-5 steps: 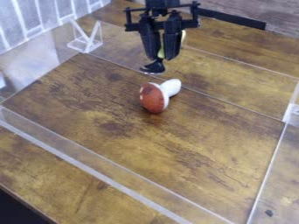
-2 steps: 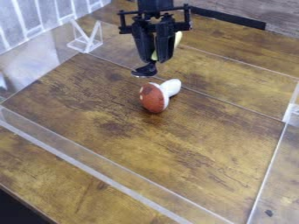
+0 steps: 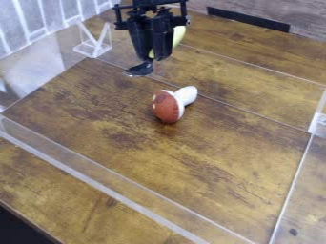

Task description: Move the green spoon to the left

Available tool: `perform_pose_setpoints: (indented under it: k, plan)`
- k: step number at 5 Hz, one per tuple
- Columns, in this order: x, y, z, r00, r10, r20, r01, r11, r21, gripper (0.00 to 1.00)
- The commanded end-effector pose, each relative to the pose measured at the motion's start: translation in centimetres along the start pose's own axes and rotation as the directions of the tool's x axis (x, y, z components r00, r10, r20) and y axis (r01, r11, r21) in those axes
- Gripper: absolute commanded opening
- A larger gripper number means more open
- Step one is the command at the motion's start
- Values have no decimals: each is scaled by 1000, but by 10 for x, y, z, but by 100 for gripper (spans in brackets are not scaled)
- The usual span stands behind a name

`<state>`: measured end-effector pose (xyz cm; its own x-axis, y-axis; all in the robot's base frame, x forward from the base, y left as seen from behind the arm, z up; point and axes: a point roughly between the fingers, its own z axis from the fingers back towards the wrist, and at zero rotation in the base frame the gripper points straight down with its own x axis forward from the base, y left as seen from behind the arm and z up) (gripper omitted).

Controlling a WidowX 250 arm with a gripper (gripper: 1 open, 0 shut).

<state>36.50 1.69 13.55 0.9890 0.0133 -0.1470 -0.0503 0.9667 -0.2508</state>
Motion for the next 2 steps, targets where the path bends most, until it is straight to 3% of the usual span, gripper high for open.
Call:
perform_pose_setpoints:
  k: [1, 2]
  plan:
    - [-14, 3, 37, 992, 17, 123, -20, 1000, 19, 0]
    - [-16, 14, 33, 991, 54, 126, -57, 998, 26, 0]
